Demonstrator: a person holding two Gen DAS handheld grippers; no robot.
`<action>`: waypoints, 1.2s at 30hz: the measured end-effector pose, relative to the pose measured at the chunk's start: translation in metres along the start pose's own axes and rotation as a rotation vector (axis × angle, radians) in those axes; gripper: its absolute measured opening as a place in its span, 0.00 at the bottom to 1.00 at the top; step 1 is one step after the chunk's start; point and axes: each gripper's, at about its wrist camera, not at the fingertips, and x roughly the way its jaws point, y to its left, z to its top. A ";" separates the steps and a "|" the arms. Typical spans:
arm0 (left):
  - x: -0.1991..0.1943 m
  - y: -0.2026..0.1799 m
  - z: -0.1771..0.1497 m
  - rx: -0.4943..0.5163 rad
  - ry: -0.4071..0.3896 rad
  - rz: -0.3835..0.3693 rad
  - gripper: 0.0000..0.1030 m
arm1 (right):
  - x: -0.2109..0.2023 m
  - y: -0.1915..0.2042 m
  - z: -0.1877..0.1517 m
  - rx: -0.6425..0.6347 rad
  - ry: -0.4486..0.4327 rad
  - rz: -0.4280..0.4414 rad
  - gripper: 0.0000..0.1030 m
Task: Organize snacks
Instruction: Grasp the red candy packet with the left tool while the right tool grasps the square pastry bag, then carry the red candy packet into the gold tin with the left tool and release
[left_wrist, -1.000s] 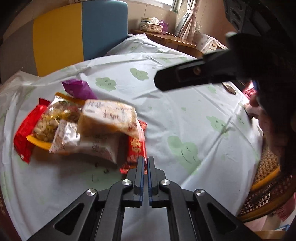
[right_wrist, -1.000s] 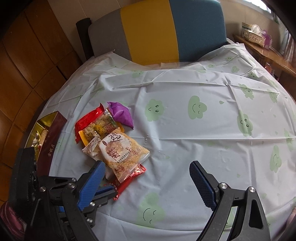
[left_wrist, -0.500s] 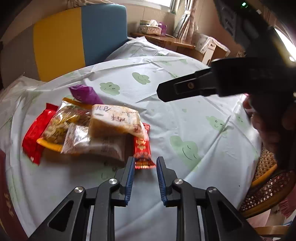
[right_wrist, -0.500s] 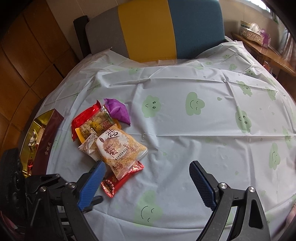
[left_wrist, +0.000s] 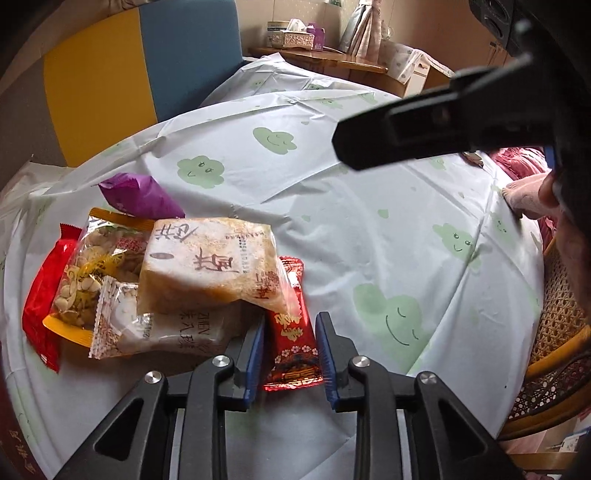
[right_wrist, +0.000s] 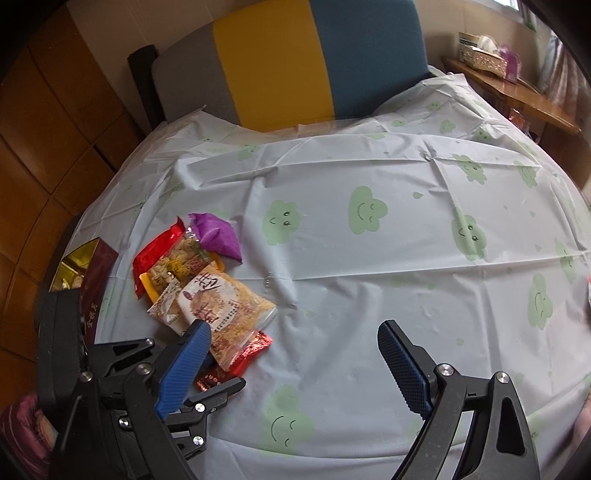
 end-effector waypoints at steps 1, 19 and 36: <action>-0.002 0.000 -0.003 -0.010 -0.013 0.000 0.25 | -0.001 0.000 0.000 0.001 -0.003 0.007 0.90; -0.083 0.050 -0.120 -0.210 -0.122 0.063 0.22 | 0.056 0.084 -0.005 -0.375 0.185 0.050 0.97; -0.081 0.056 -0.126 -0.282 -0.169 0.020 0.23 | 0.085 0.075 0.000 -0.387 0.302 0.001 0.57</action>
